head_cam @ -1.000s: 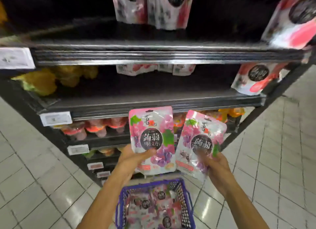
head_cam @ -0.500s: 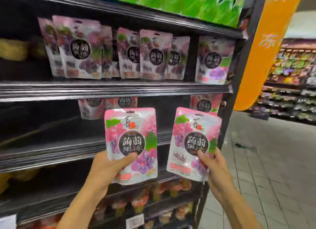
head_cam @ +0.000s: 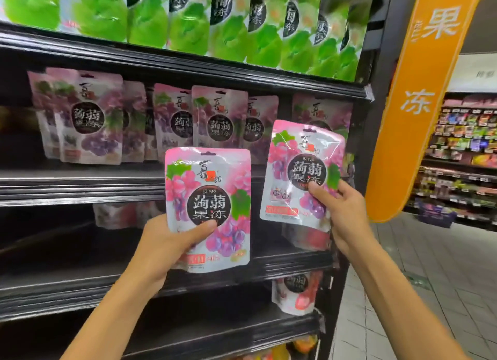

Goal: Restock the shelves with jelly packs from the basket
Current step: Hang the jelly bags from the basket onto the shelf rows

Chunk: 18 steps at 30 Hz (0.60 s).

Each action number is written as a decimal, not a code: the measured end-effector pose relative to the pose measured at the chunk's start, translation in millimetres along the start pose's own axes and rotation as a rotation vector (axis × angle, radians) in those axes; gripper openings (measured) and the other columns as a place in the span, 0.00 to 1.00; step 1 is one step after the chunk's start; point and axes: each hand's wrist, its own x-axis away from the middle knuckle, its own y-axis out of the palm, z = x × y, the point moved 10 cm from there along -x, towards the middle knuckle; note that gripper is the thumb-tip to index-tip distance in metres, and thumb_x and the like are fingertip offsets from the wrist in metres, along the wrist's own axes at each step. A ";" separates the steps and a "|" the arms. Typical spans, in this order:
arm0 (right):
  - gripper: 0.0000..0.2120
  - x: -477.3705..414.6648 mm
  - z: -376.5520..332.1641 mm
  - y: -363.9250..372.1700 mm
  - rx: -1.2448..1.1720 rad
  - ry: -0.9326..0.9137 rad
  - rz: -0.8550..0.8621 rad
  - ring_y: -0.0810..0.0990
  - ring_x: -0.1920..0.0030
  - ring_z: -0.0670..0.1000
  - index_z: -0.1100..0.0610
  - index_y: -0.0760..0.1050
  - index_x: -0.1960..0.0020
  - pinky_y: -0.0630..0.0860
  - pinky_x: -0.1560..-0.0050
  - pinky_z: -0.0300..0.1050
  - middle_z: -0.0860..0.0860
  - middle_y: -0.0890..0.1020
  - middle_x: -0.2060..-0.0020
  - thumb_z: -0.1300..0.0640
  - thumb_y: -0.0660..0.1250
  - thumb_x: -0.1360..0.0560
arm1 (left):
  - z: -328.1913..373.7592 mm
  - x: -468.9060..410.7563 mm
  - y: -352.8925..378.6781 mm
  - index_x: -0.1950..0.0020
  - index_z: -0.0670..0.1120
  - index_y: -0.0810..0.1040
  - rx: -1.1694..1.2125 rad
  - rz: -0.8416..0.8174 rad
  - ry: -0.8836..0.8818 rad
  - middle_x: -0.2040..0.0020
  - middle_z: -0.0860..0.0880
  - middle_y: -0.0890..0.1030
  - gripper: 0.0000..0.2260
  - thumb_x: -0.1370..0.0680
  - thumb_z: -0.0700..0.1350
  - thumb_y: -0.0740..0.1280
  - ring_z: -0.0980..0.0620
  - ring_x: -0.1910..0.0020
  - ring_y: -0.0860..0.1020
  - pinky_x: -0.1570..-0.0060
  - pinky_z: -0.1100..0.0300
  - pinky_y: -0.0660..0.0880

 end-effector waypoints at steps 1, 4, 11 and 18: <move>0.14 -16.9 -5.6 1.9 0.004 -0.006 -0.012 0.85 0.50 0.58 0.57 0.82 0.47 0.80 0.45 0.57 0.56 0.86 0.52 0.56 0.77 0.31 | 6.4 -4.4 7.1 0.54 0.53 0.85 0.000 -0.003 0.013 0.59 0.46 0.87 0.20 0.44 0.55 0.82 0.47 0.63 0.86 0.73 0.59 0.77; 0.06 -63.1 -21.1 12.0 0.038 -0.051 -0.029 0.85 0.56 0.56 0.56 0.82 0.54 0.81 0.54 0.52 0.55 0.87 0.58 0.58 0.77 0.30 | 19.9 -15.6 27.6 0.52 0.53 0.85 0.000 -0.012 0.031 0.57 0.46 0.87 0.21 0.43 0.55 0.83 0.46 0.60 0.86 0.71 0.57 0.79; 0.08 -128.6 -25.9 35.6 0.098 -0.092 -0.062 0.83 0.65 0.49 0.54 0.79 0.55 0.78 0.64 0.47 0.50 0.86 0.64 0.62 0.76 0.30 | 34.8 -27.1 42.7 0.53 0.48 0.84 -0.026 0.034 0.036 0.61 0.46 0.86 0.20 0.41 0.54 0.80 0.50 0.67 0.85 0.77 0.61 0.75; 0.25 -125.5 -7.9 22.8 0.211 -0.099 -0.008 0.85 0.56 0.51 0.62 0.73 0.40 0.77 0.69 0.43 0.53 0.84 0.55 0.56 0.79 0.31 | 41.3 -29.3 35.3 0.50 0.46 0.83 -0.049 0.032 0.024 0.60 0.46 0.86 0.21 0.40 0.54 0.78 0.50 0.66 0.85 0.77 0.62 0.74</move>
